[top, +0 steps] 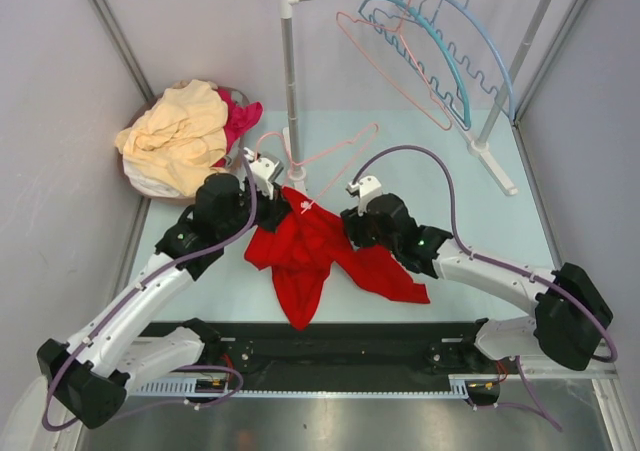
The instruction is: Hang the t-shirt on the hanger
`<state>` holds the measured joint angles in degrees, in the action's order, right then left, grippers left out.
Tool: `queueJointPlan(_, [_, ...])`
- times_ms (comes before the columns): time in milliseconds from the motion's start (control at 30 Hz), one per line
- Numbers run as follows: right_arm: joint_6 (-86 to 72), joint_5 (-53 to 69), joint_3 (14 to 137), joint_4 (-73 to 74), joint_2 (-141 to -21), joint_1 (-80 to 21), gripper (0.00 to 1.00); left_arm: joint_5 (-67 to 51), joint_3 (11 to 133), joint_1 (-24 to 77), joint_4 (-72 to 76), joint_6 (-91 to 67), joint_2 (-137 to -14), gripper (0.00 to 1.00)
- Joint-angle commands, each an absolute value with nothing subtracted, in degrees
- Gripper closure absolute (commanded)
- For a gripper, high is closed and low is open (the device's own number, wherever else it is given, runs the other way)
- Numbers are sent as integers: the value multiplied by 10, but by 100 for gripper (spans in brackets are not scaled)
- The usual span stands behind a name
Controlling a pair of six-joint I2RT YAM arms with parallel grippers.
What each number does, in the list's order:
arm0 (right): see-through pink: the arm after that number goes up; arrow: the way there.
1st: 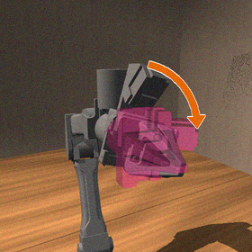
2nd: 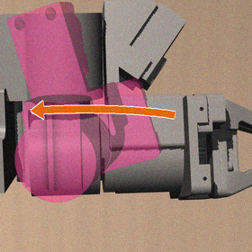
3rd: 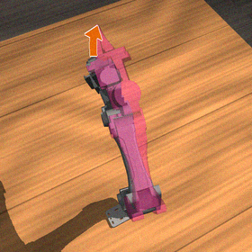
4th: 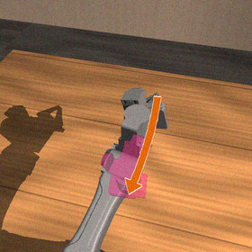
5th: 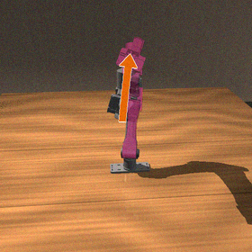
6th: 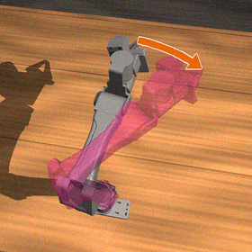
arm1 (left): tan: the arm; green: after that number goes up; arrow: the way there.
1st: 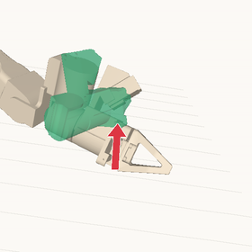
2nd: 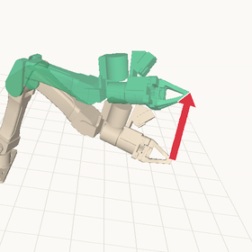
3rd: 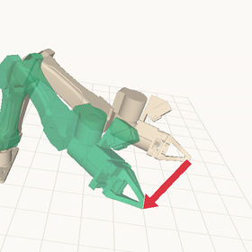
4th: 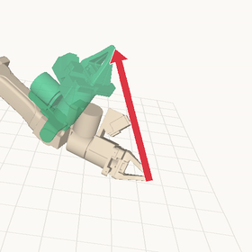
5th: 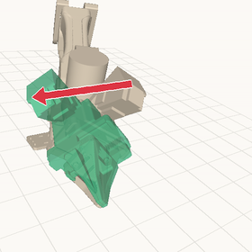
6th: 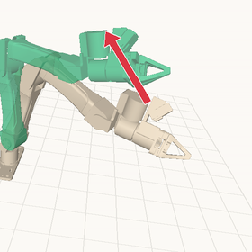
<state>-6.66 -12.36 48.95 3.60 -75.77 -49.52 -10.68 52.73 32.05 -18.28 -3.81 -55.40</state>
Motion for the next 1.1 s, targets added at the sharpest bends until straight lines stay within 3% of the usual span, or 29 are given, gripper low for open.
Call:
queueJointPlan(0, [-49,-98,466,70,-716,-462,49,-121,548,309,-158,-43,-518,100])
queueJointPlan(33, [-47,-87,466,84,-713,-442,56,-124,545,309,-158,-42,-515,100])
queueJointPlan(67, [-44,-75,468,89,-712,-434,78,-128,543,308,-158,-33,-510,100])
queueJointPlan(133, [-41,-47,475,108,-711,-399,100,-150,539,308,-166,-13,-505,100])
queueJointPlan(567, [-31,153,519,188,-662,-150,100,-237,470,299,-347,347,-379,100])
queueJointPlan(767, [-10,185,553,219,-641,-109,100,-163,484,299,-398,429,-426,99])
queueJointPlan(1067, [47,188,605,282,-592,-118,100,-80,511,326,-407,403,-528,100])
